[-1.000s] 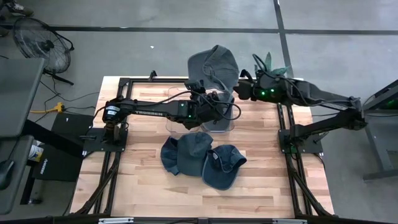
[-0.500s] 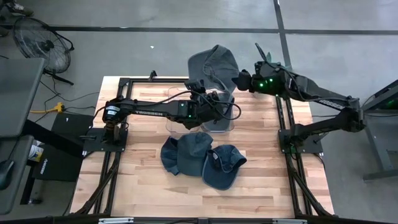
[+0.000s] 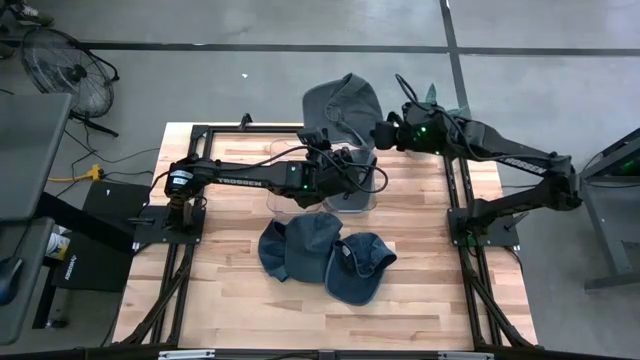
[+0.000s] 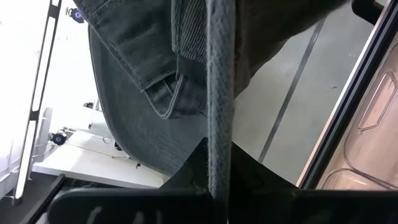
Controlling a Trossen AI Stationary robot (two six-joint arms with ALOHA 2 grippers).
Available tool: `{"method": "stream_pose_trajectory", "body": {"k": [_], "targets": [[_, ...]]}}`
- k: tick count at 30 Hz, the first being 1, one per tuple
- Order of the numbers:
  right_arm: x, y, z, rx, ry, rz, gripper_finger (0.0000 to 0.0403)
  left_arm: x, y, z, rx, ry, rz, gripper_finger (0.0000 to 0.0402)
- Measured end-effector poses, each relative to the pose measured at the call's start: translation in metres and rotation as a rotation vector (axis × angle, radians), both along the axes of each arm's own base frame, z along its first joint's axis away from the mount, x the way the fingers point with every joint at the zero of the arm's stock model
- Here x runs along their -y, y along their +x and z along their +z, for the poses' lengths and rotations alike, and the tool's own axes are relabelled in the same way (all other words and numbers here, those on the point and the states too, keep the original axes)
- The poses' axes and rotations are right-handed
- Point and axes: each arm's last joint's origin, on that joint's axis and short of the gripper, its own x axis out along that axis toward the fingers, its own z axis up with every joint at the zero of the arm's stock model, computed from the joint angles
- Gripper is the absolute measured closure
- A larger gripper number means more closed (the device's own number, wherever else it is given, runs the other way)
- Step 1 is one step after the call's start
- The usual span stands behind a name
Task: Pick & Place hat
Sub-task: Put the gray cap into the right transparent bin
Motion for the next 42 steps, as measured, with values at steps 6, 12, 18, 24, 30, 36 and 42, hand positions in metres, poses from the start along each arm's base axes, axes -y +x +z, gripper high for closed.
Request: {"method": "stream_pose_trajectory", "body": {"k": [6, 12, 18, 24, 30, 36, 42], "targets": [[-0.001, -0.008, 0.002, -0.027, -0.027, -0.04, 0.0221, 0.0, 0.0, 0.0, -0.008, 0.002, -0.001, 0.0398], [0.0, -0.005, 0.004, -0.003, -0.051, -0.029, 0.0221, 0.0, 0.0, 0.0, -0.003, -0.008, -0.012, 0.0398], [0.009, 0.003, 0.003, 0.025, -0.065, -0.026, 0.0221, 0.0, 0.001, 0.001, 0.009, -0.017, -0.021, 0.0398], [0.022, 0.017, -0.003, 0.035, -0.074, 0.032, 0.0221, 0.0, 0.001, 0.001, 0.012, -0.02, -0.024, 0.0398], [0.031, 0.018, -0.009, 0.0, -0.068, 0.091, 0.023, 0.0, 0.001, 0.001, 0.011, -0.022, -0.026, 0.0398], [0.037, 0.015, -0.009, -0.013, -0.081, 0.129, 0.0282, 0.0, 0.001, 0.001, 0.011, -0.022, -0.026, 0.0391], [0.041, 0.013, -0.009, -0.033, -0.115, 0.161, 0.0388, 0.0, 0.002, 0.0, 0.011, -0.034, -0.041, 0.0388]]}}
